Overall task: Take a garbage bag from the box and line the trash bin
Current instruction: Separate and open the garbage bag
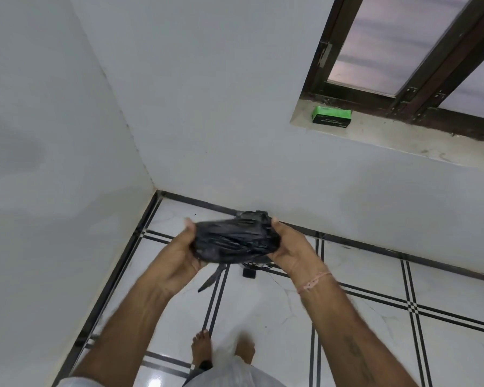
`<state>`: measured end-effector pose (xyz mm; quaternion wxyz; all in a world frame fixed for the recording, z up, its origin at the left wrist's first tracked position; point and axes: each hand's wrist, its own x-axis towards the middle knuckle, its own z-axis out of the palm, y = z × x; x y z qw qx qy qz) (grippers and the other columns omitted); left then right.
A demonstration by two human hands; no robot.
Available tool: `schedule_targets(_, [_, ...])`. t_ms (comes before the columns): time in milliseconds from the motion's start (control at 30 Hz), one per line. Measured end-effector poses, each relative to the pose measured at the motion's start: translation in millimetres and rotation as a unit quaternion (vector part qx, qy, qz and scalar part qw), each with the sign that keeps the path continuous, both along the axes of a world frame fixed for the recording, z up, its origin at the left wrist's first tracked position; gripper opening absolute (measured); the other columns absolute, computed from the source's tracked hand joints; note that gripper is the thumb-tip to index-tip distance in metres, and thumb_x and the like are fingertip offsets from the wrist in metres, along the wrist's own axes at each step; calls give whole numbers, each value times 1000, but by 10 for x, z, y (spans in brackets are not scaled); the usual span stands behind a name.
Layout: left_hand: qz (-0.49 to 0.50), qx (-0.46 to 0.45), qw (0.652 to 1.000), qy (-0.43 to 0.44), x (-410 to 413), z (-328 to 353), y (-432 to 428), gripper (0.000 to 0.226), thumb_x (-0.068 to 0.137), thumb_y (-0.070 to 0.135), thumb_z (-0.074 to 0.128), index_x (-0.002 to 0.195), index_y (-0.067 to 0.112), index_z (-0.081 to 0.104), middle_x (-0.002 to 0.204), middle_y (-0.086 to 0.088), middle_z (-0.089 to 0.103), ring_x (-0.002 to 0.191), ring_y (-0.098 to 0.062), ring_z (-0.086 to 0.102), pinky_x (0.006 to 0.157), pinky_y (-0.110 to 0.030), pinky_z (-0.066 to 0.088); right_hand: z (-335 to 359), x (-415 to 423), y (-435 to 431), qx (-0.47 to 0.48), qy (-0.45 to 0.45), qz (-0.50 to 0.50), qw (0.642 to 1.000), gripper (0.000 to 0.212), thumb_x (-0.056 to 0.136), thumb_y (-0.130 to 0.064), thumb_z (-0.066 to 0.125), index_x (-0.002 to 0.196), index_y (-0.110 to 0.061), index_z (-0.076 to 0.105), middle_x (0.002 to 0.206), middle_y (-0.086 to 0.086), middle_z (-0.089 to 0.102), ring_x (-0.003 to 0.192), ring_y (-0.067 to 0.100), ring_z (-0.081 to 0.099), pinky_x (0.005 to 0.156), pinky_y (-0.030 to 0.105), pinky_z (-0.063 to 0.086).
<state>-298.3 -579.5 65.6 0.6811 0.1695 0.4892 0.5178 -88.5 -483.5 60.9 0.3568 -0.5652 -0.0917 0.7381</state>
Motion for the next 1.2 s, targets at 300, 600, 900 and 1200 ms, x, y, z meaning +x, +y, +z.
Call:
schedule_targets(300, [117, -77, 983, -120, -291, 36, -34, 68, 104, 53, 42, 89, 1, 83, 103, -19, 79, 89, -29, 79, 70, -42, 65, -216, 433, -121, 25, 75, 108, 991, 49, 106, -40, 52, 132, -1, 66, 129, 23, 72, 105, 35, 75, 96, 57, 60])
schedule_targets(600, [245, -189, 943, -122, -453, -188, 66, 41, 110, 34, 41, 92, 6, 65, 72, -18, 75, 75, -29, 73, 95, -40, 52, -92, 479, -61, 133, 111, 138, 975, 38, 86, -26, 70, 123, -20, 74, 118, 19, 76, 100, 34, 77, 82, 51, 66])
schedule_targets(900, [280, -108, 943, -145, -558, -342, -179, 23, 105, 26, 54, 102, 14, 74, 82, -5, 80, 68, -15, 78, 55, -29, 62, -198, 726, 399, 145, 49, -81, 985, 26, 106, -16, 56, 105, -14, 81, 107, 11, 76, 101, 26, 70, 88, 45, 64])
schedule_targets(1200, [205, -105, 973, 9, -549, -311, 155, 39, 109, 37, 42, 110, 7, 67, 94, -4, 76, 78, -18, 76, 64, -33, 61, -210, 539, 80, 131, -135, 398, 898, 61, 108, -57, 35, 137, -13, 66, 112, -10, 81, 106, 9, 75, 92, 29, 56])
